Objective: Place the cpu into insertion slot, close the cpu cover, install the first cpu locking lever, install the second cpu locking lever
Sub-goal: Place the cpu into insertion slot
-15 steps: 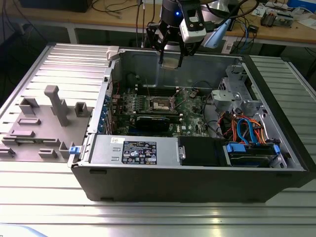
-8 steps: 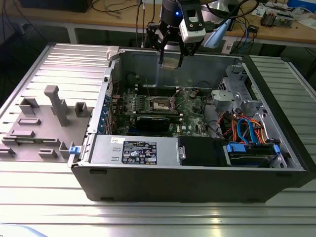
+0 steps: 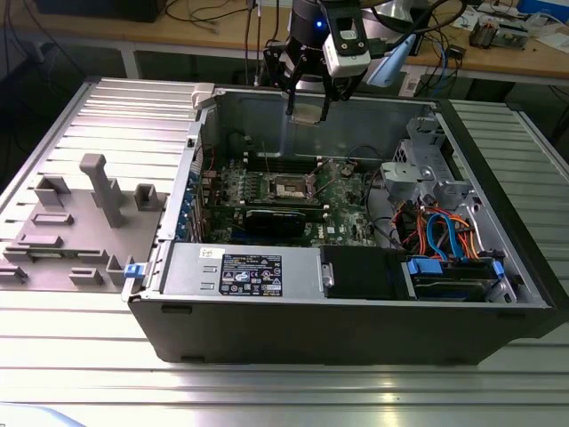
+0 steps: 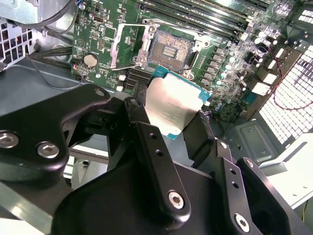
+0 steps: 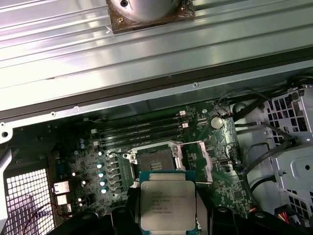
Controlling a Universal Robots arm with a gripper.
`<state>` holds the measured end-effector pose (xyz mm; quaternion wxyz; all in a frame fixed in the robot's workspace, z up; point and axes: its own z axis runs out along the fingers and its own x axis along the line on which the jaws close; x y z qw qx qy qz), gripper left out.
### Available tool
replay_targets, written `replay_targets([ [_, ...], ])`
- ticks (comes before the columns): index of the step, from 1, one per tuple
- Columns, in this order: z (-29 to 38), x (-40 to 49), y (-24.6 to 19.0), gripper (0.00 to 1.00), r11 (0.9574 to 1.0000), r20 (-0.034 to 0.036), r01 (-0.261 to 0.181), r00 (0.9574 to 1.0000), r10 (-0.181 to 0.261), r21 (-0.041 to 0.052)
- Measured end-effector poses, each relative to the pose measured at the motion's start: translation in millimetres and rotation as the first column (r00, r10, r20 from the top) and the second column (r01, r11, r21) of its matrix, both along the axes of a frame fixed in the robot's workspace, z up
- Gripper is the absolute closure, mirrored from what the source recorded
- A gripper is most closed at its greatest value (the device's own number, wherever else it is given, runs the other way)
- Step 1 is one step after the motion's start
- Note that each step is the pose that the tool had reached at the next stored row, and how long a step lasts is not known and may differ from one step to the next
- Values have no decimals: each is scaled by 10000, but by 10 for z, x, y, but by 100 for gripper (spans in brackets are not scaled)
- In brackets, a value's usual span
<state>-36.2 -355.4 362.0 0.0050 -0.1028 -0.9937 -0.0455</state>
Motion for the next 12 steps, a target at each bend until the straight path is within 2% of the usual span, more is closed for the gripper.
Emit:
replay_targets([
  [4,0,0,0,46,10000,0,22,10000,-22,0],
  [12,0,0,0,46,9993,0,372,9993,-372,-1],
])
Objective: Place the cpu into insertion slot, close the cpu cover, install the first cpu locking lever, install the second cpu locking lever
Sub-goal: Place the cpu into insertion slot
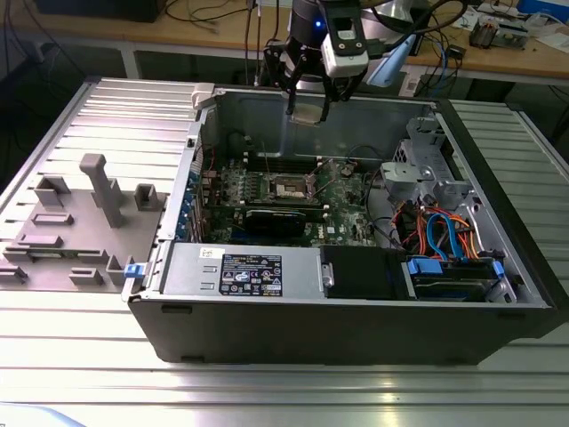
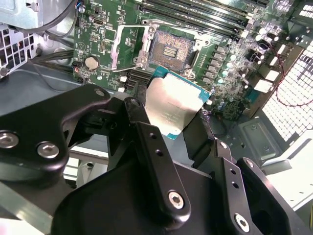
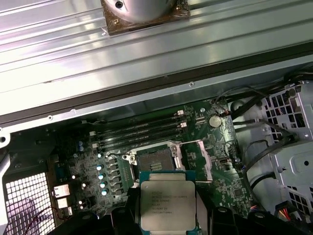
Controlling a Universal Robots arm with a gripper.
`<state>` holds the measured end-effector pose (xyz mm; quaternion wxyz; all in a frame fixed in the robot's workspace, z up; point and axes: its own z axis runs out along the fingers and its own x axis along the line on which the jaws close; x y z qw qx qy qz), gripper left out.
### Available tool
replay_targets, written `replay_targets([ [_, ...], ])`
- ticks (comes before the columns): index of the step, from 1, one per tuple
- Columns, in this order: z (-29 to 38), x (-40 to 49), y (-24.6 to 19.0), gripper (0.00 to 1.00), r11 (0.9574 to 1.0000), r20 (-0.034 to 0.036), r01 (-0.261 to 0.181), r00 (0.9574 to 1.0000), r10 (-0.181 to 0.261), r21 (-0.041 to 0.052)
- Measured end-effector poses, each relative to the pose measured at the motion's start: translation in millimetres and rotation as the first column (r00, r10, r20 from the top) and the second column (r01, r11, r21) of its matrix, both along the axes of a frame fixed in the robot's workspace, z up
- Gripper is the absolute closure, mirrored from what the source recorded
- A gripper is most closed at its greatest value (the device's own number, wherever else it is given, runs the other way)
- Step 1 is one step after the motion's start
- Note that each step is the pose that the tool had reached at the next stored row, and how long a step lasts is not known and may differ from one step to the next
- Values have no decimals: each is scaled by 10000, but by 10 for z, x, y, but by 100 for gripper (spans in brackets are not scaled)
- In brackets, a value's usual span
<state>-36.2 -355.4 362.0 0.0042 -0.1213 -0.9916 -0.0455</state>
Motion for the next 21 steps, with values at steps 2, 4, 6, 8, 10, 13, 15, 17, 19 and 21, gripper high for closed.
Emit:
replay_targets([
  [2,0,0,0,46,10000,0,45,10000,-45,0],
  [4,0,0,0,46,10000,0,52,10000,-52,0],
  [6,0,0,0,46,10000,0,56,10000,-56,0],
  [8,0,0,0,46,10000,0,57,10000,-57,1],
  [10,0,0,0,46,10000,0,60,10000,-60,1],
  [13,0,0,0,46,10000,1,80,10000,-80,1],
  [15,0,0,0,46,9999,0,101,9999,-101,0],
  [17,0,0,0,46,9999,0,134,9999,-134,0],
  [19,0,0,0,46,9998,0,176,9998,-176,0],
  [21,0,0,0,46,9996,0,275,9996,-275,1],
])
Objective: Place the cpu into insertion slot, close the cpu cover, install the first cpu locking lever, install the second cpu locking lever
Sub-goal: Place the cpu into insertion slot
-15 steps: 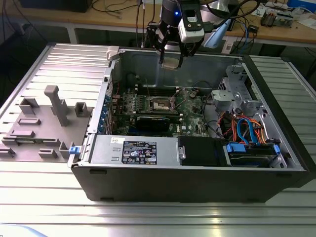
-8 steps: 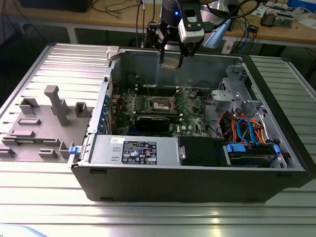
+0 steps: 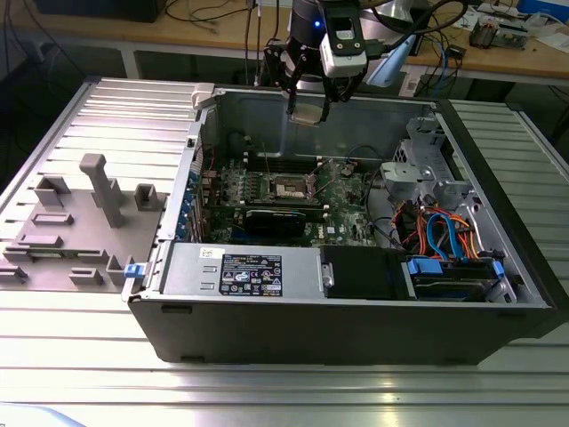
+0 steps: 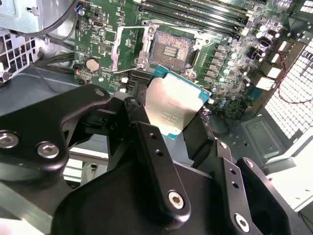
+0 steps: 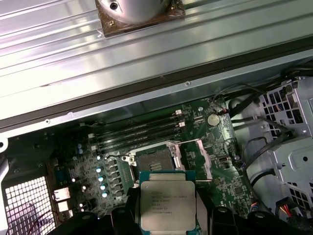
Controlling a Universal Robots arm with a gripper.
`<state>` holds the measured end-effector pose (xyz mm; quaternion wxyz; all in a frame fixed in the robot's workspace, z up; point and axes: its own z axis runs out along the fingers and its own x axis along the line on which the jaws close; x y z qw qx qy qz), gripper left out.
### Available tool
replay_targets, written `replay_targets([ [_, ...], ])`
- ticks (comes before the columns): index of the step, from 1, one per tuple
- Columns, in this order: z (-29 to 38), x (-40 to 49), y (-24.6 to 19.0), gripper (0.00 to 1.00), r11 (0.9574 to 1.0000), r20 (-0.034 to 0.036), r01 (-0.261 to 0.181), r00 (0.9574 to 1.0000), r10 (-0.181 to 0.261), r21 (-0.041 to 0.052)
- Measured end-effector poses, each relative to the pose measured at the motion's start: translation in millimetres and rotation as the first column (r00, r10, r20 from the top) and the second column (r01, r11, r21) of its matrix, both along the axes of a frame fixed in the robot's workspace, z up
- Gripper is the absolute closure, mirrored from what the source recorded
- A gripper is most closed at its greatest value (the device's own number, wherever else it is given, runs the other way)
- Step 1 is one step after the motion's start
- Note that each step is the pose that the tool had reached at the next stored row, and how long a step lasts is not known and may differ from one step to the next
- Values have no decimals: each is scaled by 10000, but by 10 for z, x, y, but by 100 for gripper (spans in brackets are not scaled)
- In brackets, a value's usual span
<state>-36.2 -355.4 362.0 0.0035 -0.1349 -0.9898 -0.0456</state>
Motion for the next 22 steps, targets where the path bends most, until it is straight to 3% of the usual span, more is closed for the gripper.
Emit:
replay_targets([
  [11,0,0,0,46,9992,0,410,9992,-410,-1],
  [22,0,0,0,46,9991,0,418,9991,-418,-1],
])
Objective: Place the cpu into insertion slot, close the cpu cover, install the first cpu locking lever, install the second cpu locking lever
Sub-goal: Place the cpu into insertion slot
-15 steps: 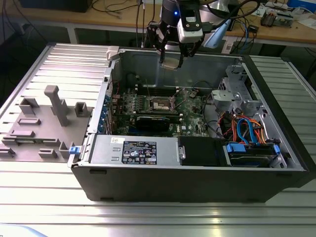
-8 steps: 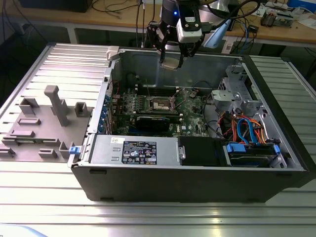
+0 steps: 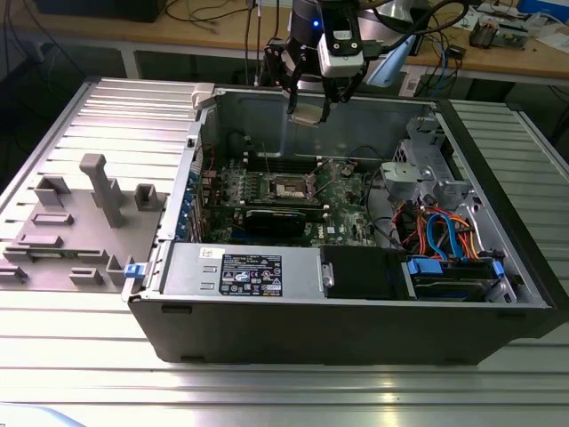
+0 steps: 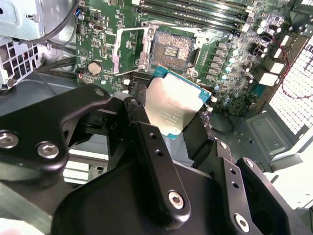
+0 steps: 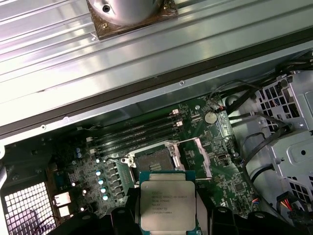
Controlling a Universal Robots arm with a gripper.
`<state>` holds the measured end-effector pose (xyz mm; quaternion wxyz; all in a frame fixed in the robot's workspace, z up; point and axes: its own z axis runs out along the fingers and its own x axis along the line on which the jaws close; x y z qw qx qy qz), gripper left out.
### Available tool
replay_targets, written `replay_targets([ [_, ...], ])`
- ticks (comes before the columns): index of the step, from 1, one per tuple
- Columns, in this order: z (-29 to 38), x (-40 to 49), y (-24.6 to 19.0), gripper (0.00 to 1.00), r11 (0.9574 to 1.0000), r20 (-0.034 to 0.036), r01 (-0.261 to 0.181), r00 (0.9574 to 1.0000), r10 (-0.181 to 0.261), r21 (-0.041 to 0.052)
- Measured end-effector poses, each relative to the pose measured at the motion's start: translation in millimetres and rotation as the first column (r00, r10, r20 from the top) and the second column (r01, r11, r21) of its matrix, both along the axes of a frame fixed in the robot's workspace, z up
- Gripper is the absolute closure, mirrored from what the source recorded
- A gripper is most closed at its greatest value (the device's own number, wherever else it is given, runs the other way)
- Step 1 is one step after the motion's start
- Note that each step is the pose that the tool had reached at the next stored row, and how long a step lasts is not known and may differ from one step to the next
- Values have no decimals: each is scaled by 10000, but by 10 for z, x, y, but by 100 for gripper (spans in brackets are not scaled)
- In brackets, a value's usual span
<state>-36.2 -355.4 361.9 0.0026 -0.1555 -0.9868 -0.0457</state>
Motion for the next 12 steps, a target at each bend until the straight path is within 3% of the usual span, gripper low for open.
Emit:
replay_targets([
  [3,0,0,0,46,10000,1,31,10000,-31,0],
  [7,-1,0,1,46,9991,0,431,9991,-431,-1],
  [10,-6,0,1,46,9958,-1,910,9958,-910,-2],
  [12,-6,-2,2,46,9956,0,940,9956,-940,-1],
])
